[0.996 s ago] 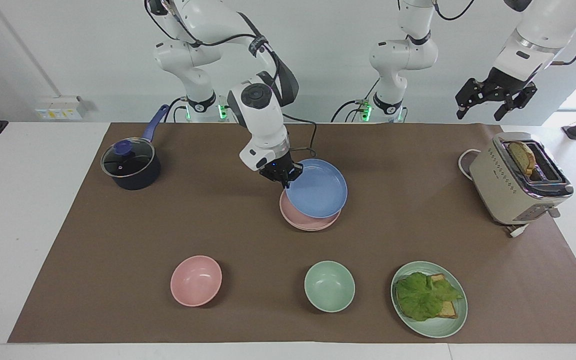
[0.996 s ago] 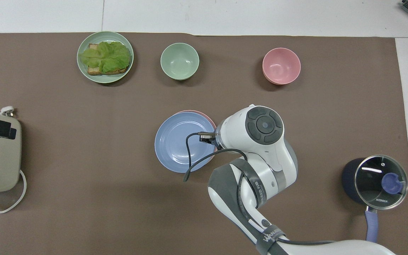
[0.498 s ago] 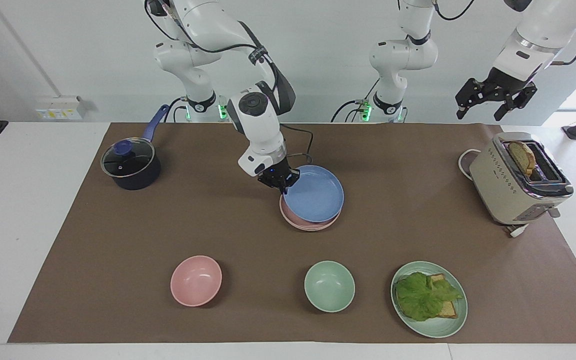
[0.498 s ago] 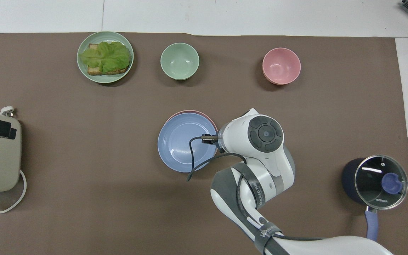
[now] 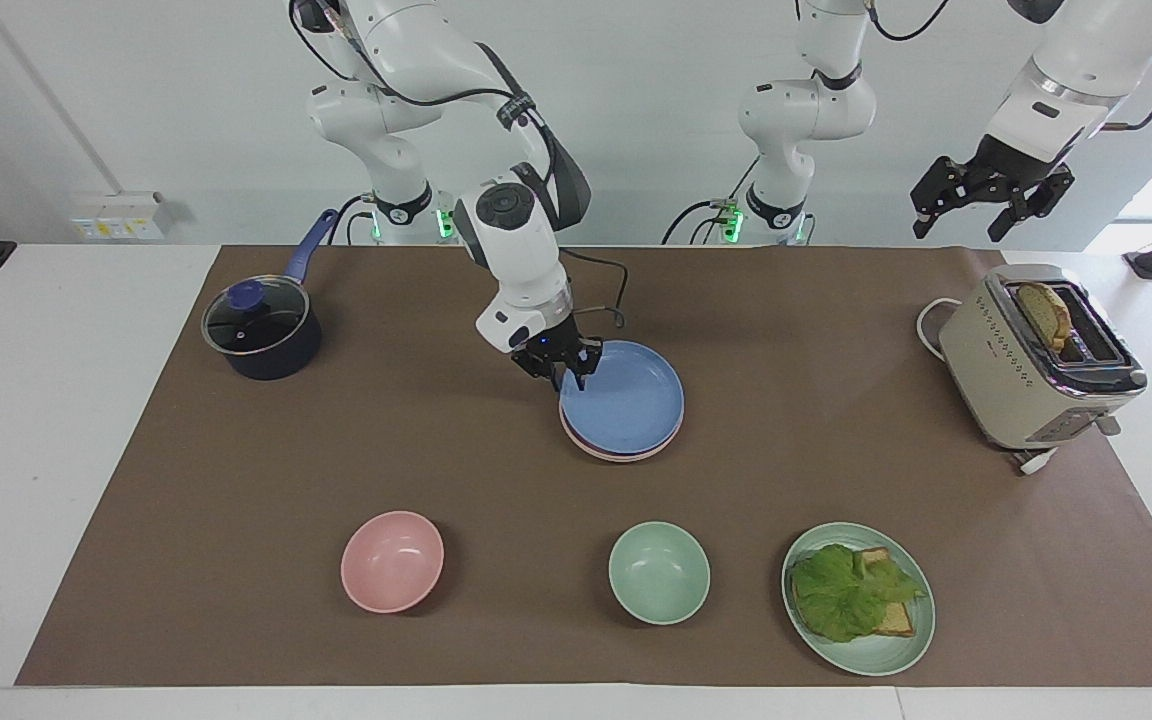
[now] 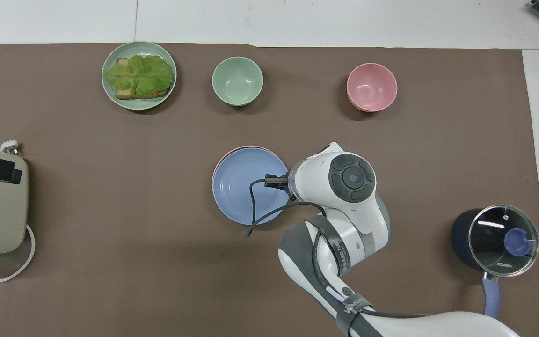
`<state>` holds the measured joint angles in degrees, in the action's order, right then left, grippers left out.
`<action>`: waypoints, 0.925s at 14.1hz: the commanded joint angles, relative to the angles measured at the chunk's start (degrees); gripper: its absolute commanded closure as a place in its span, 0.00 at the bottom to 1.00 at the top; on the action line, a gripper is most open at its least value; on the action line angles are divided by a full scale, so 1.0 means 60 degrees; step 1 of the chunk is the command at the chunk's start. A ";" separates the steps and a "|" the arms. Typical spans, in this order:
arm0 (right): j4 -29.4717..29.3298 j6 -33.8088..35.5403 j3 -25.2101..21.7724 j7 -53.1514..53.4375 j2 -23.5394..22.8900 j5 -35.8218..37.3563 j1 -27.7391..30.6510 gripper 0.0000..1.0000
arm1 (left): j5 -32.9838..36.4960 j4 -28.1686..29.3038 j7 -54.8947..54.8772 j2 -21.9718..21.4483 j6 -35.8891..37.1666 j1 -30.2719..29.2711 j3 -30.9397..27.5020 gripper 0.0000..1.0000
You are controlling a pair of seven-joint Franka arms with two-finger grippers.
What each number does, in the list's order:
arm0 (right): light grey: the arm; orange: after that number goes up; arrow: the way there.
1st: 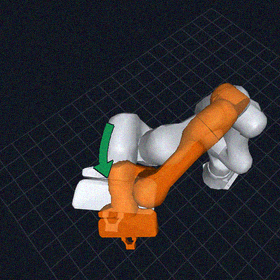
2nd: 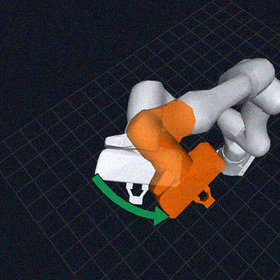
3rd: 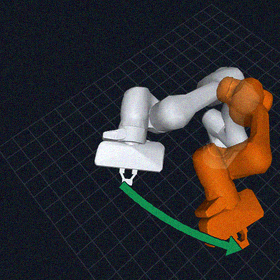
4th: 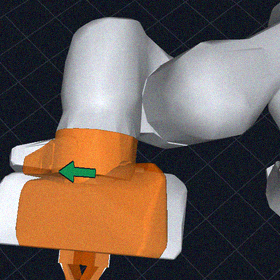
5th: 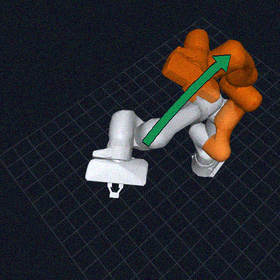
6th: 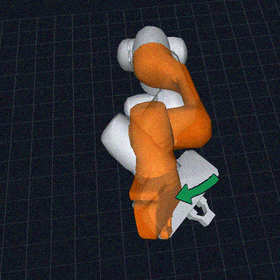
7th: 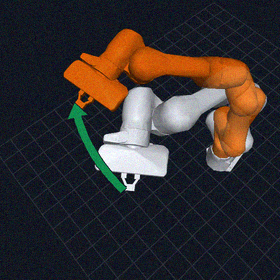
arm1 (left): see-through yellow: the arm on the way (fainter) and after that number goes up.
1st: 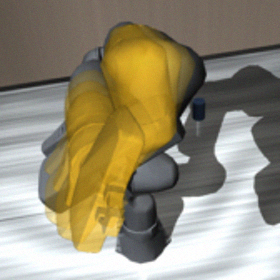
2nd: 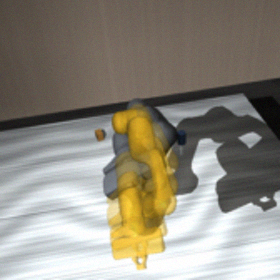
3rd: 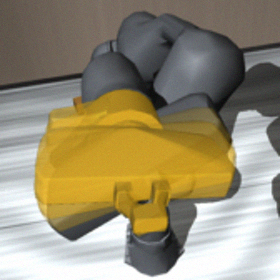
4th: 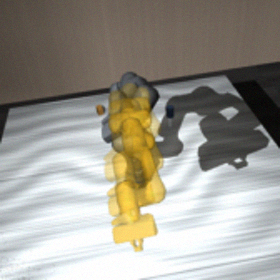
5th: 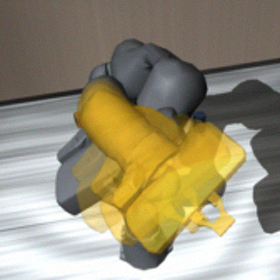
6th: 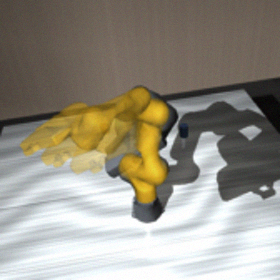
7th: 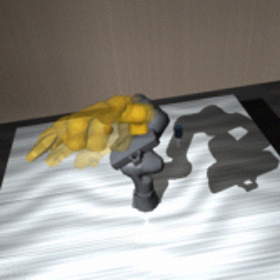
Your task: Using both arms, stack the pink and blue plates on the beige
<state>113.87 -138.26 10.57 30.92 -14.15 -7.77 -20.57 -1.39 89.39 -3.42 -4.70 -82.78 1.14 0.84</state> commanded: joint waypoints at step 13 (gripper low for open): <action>-0.0711 0.3175 -0.0078 -0.0509 0.2927 0.0460 0.3087 0.00 | 0.0056 -0.0103 -0.0045 -0.0037 0.0144 -0.0072 0.0035 0.00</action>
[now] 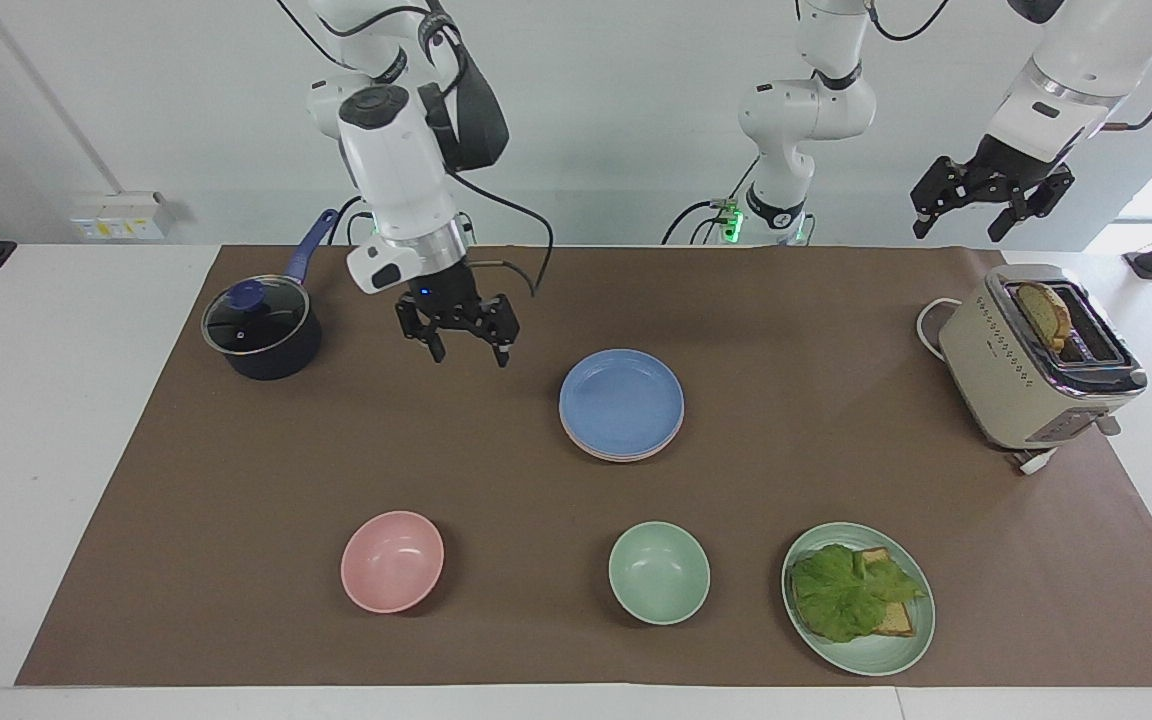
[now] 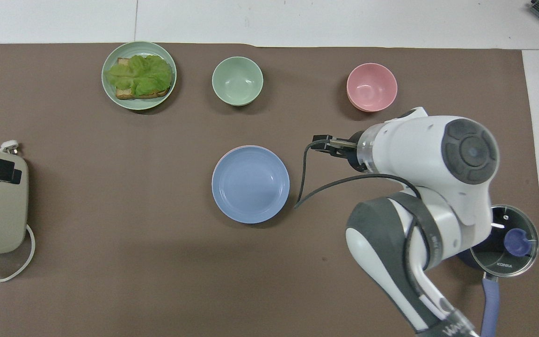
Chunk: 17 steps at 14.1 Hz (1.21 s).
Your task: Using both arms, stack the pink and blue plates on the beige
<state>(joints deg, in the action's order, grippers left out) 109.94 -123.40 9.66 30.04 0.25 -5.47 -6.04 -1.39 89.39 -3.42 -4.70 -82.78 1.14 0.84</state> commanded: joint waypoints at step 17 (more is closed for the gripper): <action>-0.4553 0.6459 0.0162 -0.3162 -0.0099 0.1073 0.2605 0.00 | 0.0056 -0.0103 -0.0045 -0.0037 0.0144 -0.0072 0.0035 0.00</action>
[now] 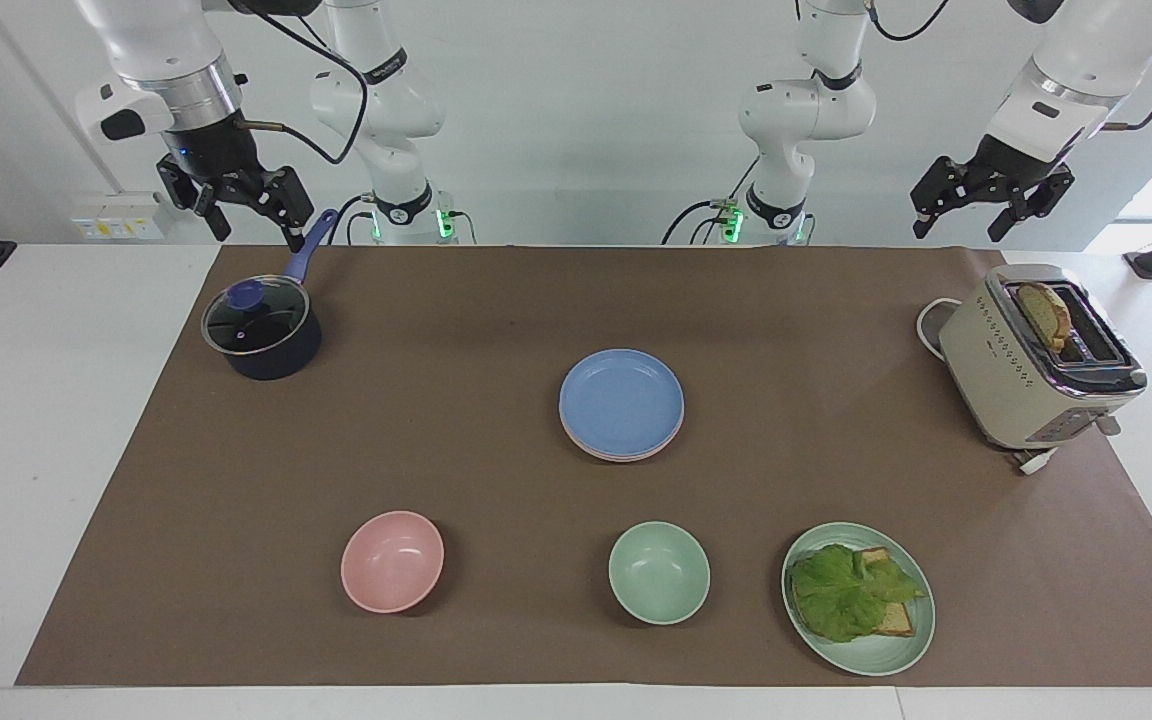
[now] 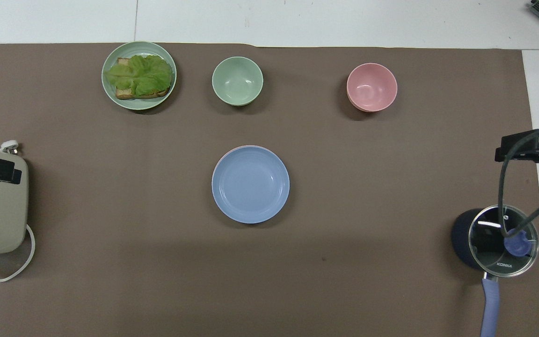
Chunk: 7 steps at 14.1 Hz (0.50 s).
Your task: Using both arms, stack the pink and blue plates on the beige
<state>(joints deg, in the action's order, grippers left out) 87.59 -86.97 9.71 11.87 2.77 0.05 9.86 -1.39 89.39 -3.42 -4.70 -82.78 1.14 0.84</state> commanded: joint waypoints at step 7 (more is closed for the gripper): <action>-0.0742 0.0373 0.0154 -0.0089 -0.0492 0.0080 -0.0295 0.00 | 0.0056 -0.0103 -0.0045 -0.0037 0.0144 -0.0072 0.0035 0.00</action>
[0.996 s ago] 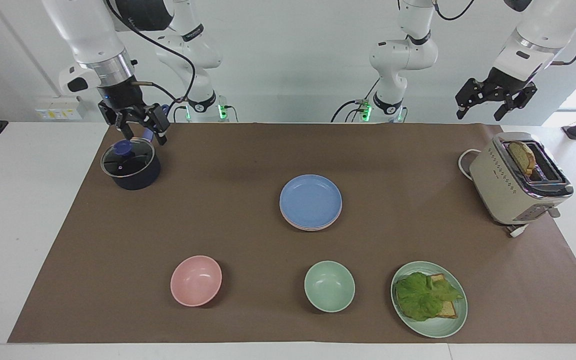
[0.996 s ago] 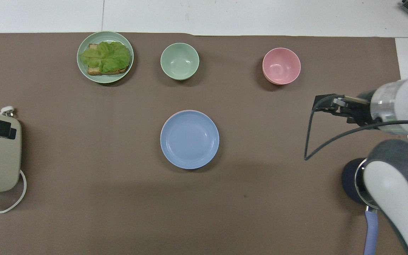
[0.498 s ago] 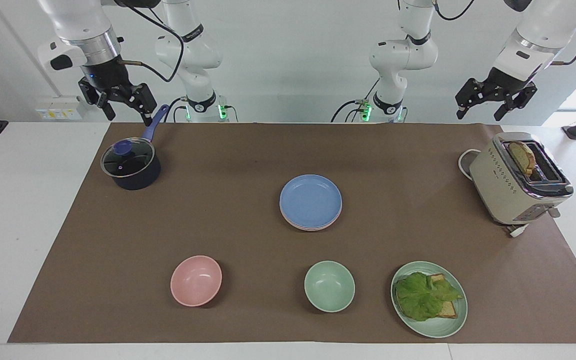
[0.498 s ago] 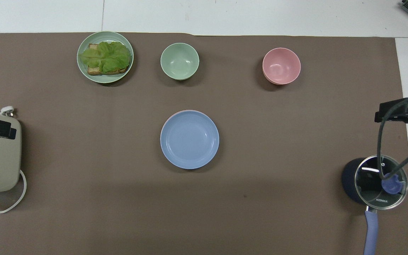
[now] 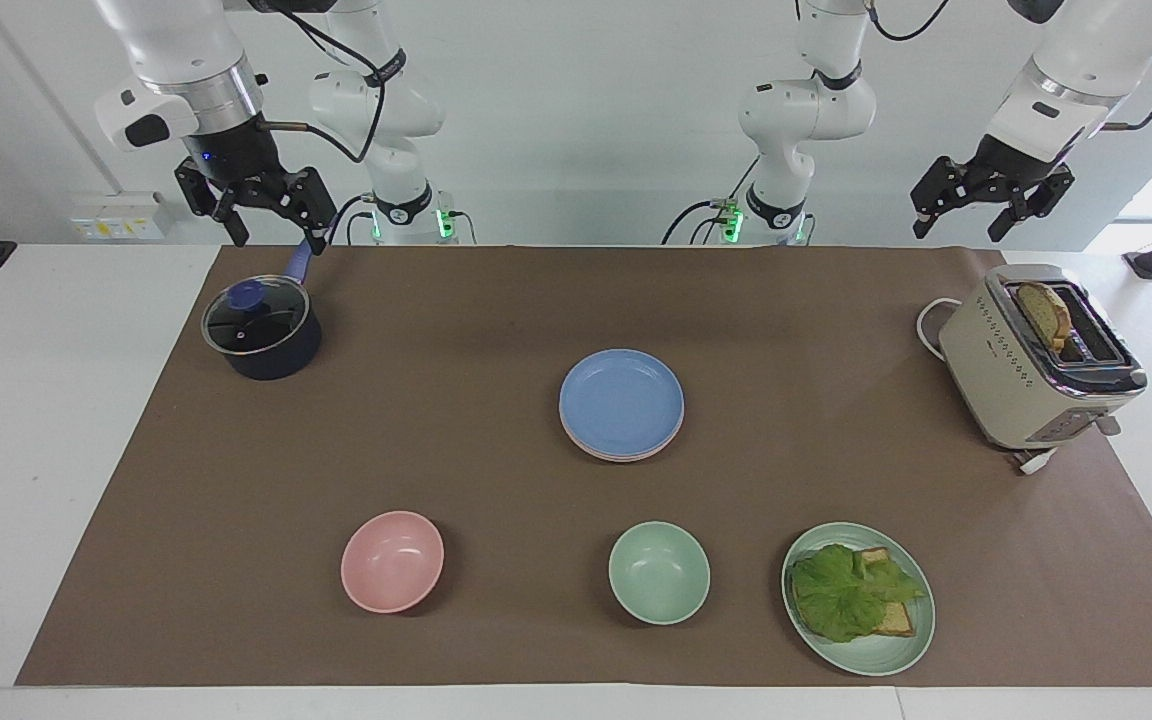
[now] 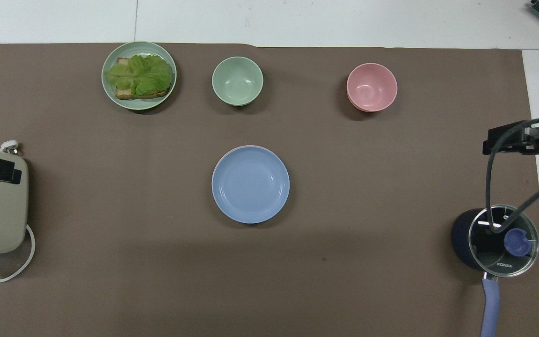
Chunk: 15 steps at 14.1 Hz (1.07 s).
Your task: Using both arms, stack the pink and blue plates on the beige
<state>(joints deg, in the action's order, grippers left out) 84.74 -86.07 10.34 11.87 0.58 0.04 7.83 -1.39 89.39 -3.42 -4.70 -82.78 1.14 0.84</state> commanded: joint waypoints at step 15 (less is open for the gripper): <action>0.0584 0.0444 0.0034 -0.0587 0.0460 0.0110 0.0042 0.00 | 0.0056 -0.0103 -0.0045 -0.0037 0.0144 -0.0087 0.0036 0.00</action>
<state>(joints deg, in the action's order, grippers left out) 86.05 -83.24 10.37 10.31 1.50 0.04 7.82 -1.39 89.39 -3.42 -4.70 -82.78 1.14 0.84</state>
